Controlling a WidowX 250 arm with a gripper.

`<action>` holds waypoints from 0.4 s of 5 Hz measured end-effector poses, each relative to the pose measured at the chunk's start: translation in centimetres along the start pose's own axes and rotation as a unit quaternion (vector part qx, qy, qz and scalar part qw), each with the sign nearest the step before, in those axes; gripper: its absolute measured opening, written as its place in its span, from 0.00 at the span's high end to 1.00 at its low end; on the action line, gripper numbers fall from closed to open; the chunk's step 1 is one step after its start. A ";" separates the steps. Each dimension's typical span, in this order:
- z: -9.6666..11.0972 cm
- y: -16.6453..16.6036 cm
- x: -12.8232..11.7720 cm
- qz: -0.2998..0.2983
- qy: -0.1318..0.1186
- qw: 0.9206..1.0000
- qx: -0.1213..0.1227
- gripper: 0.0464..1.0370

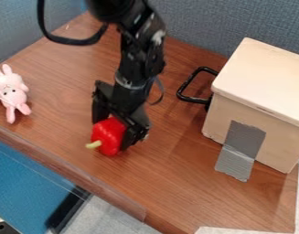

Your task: Move the red bell pepper to the upper left side of the table

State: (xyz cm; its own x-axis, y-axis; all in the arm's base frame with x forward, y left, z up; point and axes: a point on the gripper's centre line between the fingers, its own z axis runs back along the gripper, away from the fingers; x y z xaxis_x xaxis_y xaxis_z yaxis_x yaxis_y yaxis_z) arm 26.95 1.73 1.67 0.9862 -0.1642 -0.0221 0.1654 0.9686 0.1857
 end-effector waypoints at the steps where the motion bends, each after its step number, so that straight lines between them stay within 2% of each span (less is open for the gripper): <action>1: -0.8 0.2 0.0 -0.004 0.011 1.000 0.008 0.08; 2: -0.7 0.9 0.1 0.010 0.010 1.000 -0.010 0.20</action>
State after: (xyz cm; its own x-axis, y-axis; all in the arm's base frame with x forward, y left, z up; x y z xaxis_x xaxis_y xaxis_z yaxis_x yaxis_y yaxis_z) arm 27.20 2.71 1.13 0.9892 -0.1418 -0.0376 0.1462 0.9750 0.1672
